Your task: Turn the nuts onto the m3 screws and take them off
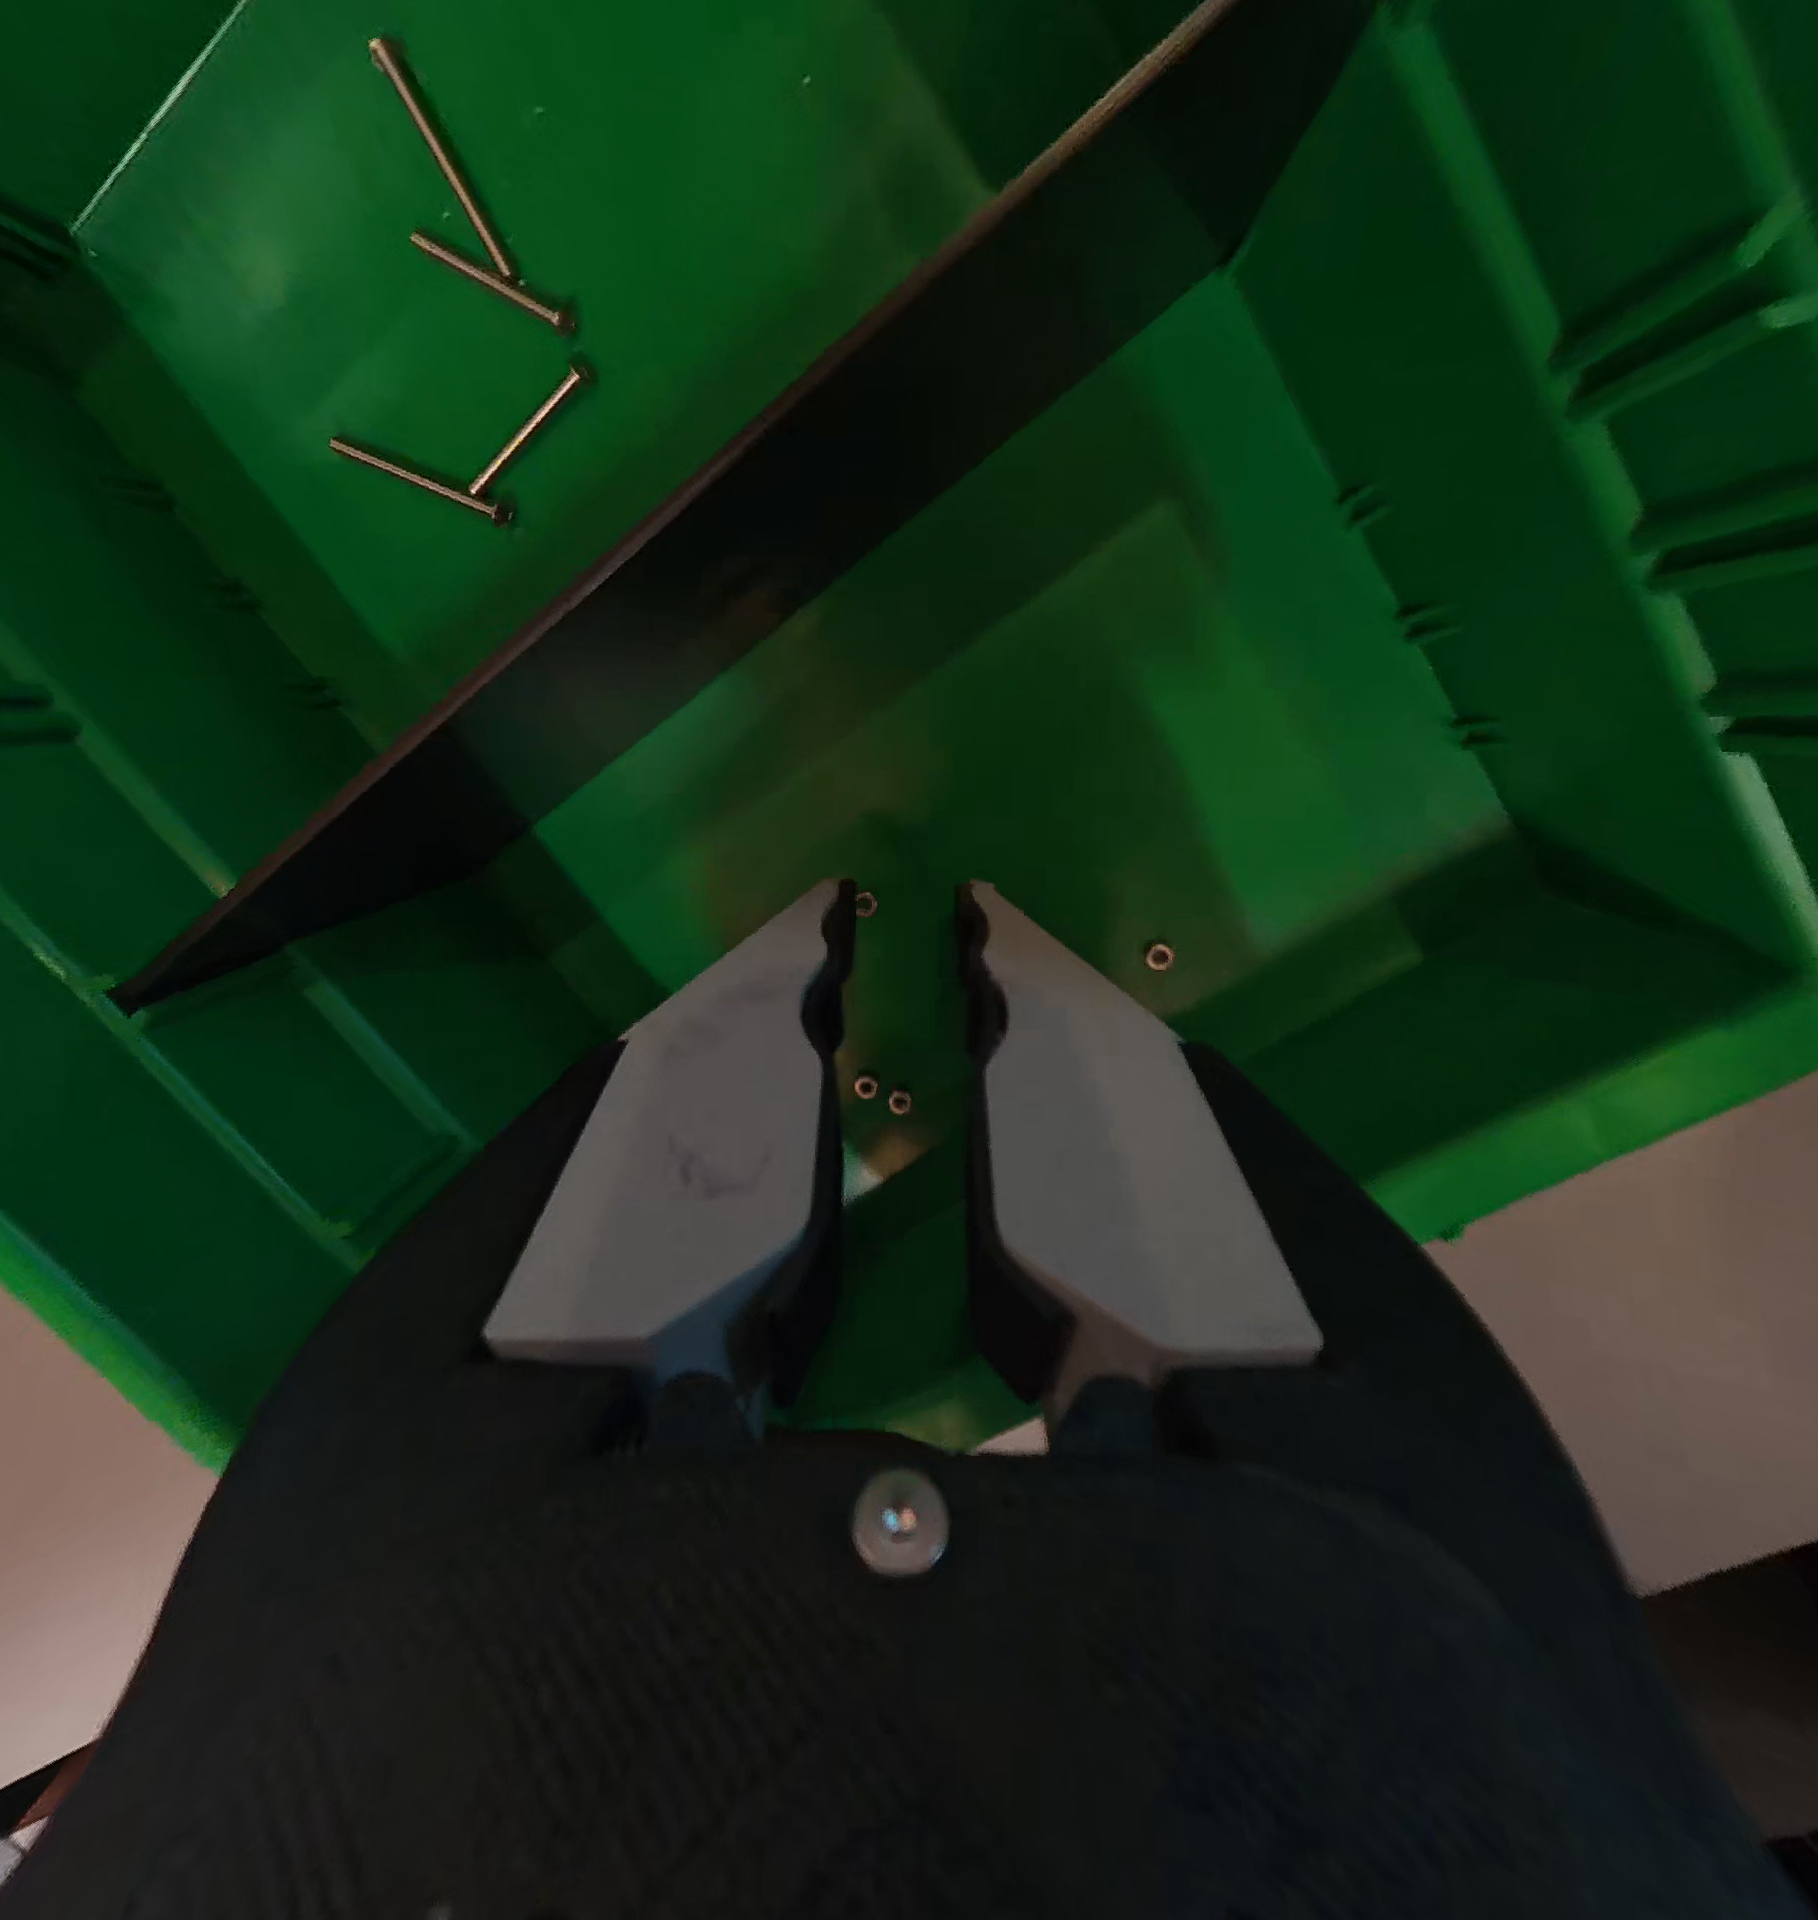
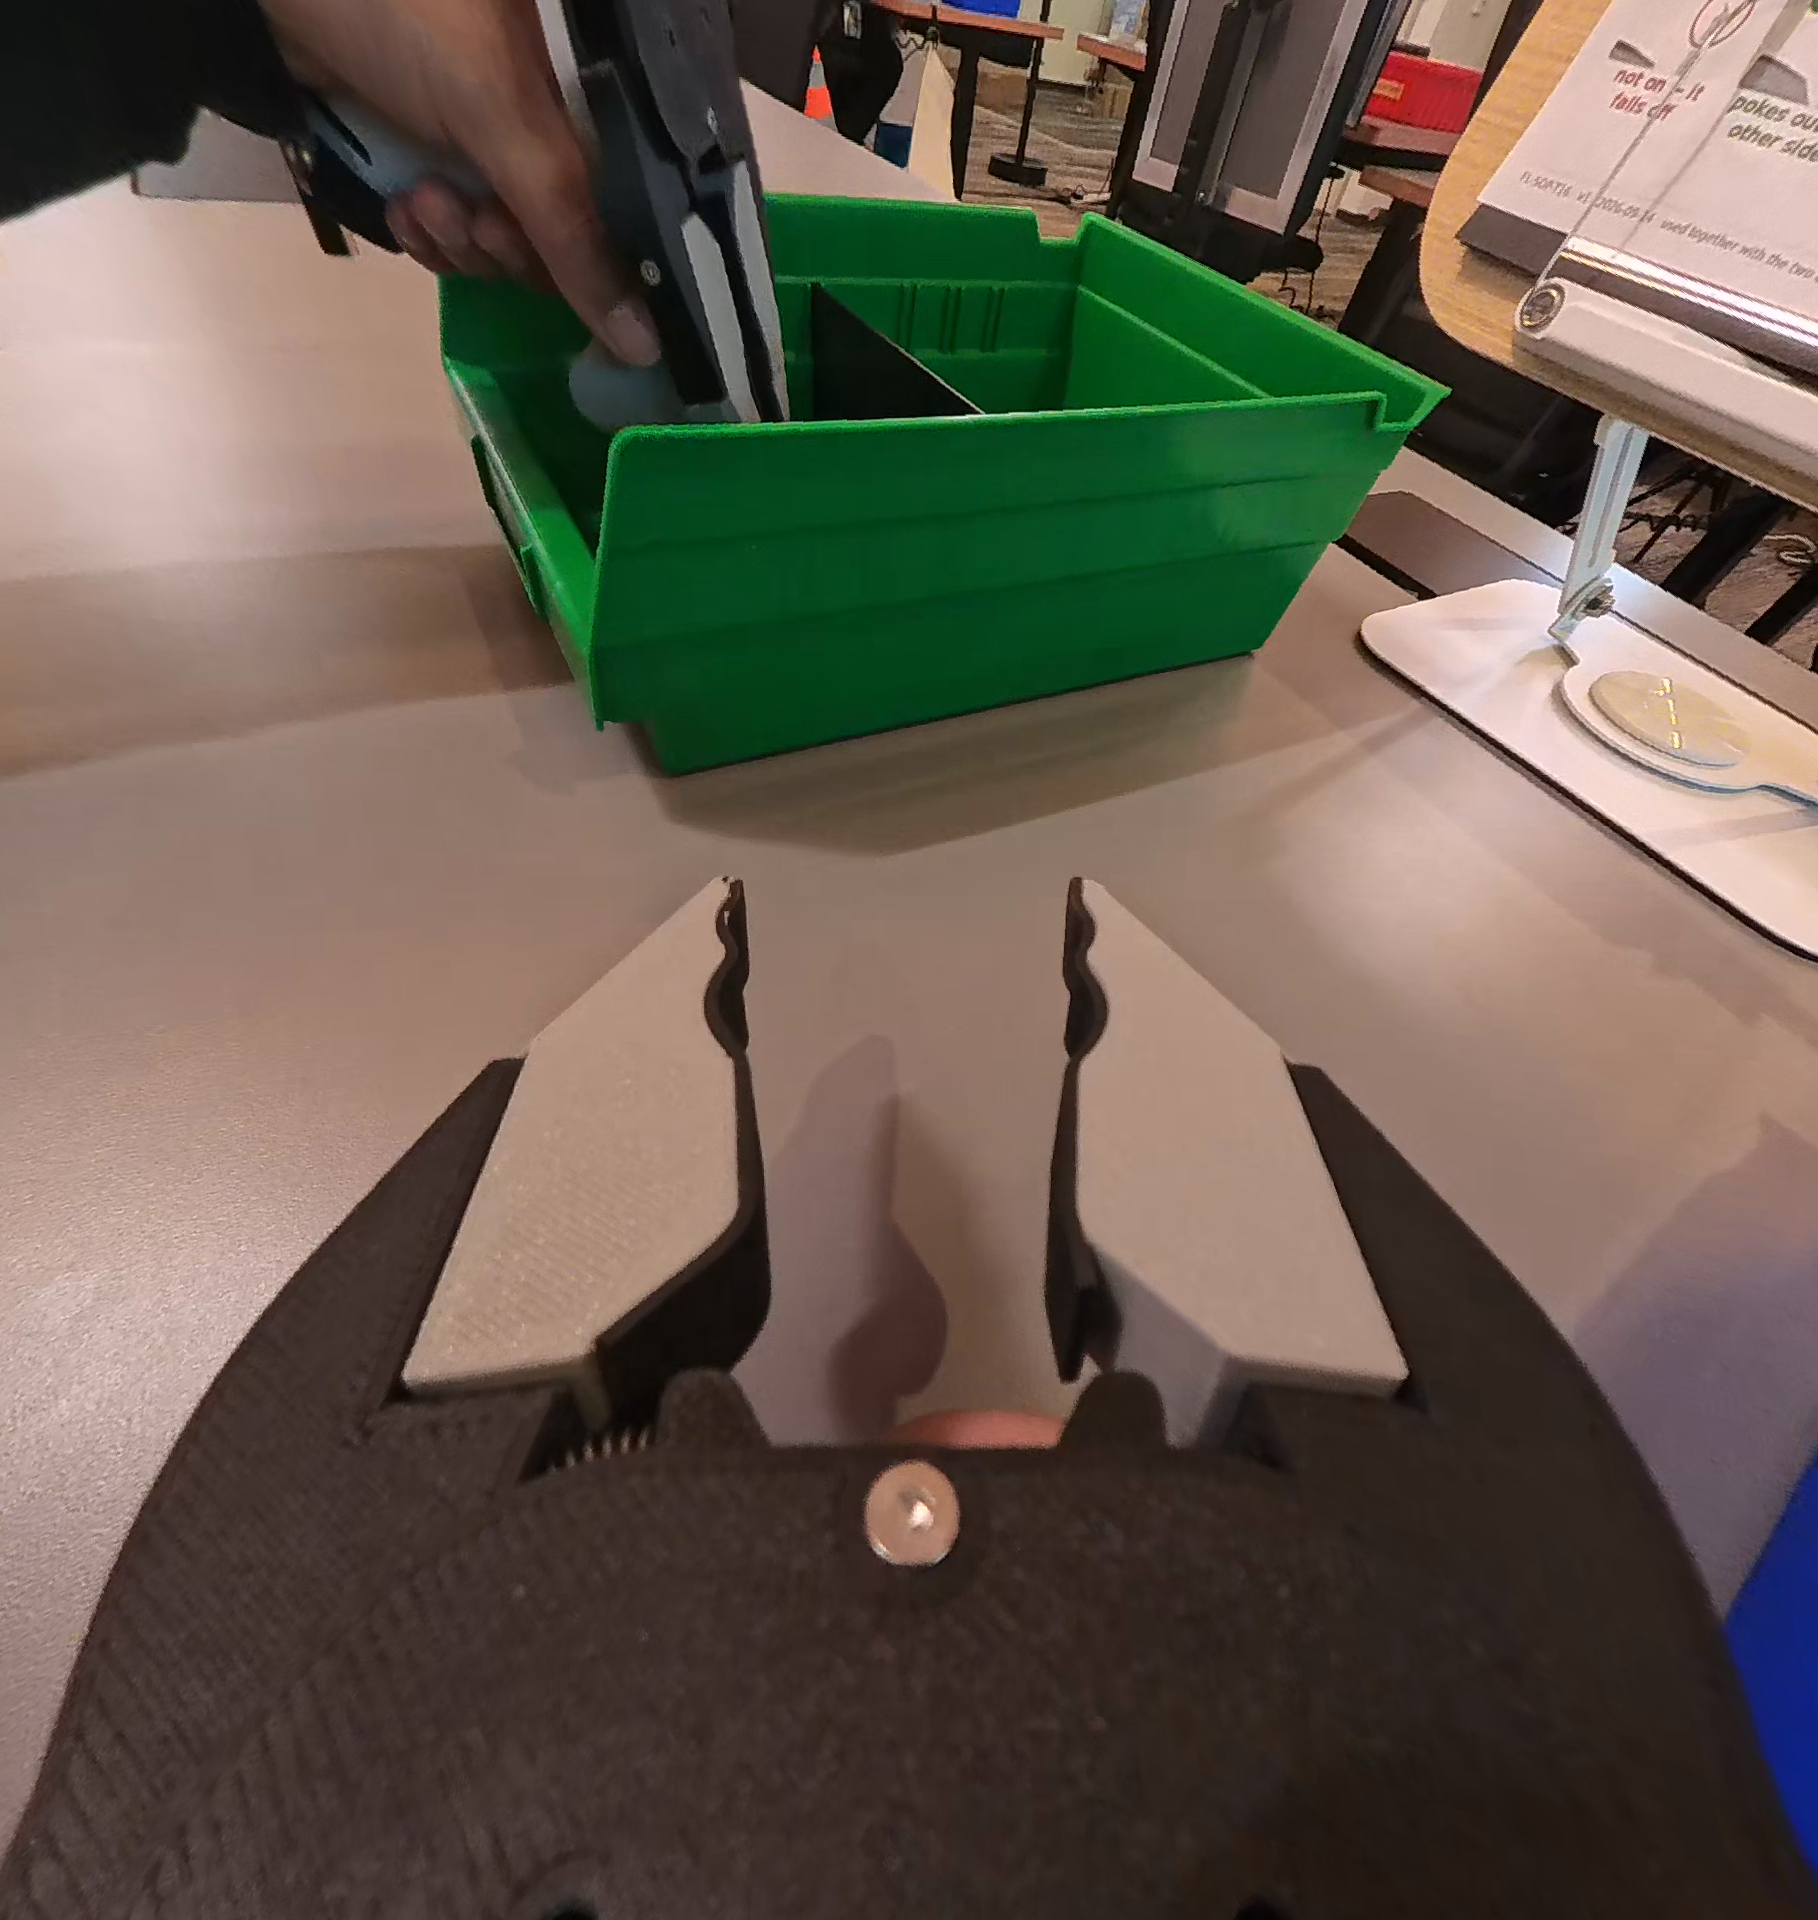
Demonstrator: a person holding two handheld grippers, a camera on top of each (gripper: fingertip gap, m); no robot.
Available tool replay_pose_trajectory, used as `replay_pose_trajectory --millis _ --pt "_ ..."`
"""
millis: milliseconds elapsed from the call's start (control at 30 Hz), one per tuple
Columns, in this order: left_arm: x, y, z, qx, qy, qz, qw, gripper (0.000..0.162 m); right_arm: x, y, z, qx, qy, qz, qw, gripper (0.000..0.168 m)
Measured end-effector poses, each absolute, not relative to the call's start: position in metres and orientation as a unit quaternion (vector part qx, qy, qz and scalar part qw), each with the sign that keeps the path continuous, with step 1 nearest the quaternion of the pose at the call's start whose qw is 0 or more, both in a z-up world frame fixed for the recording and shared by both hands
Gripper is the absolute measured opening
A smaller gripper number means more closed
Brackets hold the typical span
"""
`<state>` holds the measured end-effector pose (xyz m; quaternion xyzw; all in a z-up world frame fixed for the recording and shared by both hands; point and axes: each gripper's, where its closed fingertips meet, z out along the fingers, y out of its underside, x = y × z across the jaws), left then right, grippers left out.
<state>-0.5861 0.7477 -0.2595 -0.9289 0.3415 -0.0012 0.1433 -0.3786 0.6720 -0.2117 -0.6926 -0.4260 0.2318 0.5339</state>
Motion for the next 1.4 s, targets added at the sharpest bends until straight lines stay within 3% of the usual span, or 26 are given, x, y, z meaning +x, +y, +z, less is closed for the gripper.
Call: replay_pose_trajectory --millis 367,1400 --pt "-0.597 0.750 -0.272 -0.938 0.325 0.000 0.124 0.023 -0.379 0.670 -0.209 -0.689 -0.427 0.234 0.536 0.059" --pt "-0.596 0.749 -0.276 -0.934 0.338 -0.007 0.113 0.009 -0.378 0.671 -0.208 -0.690 -0.424 0.236 0.538 0.058"
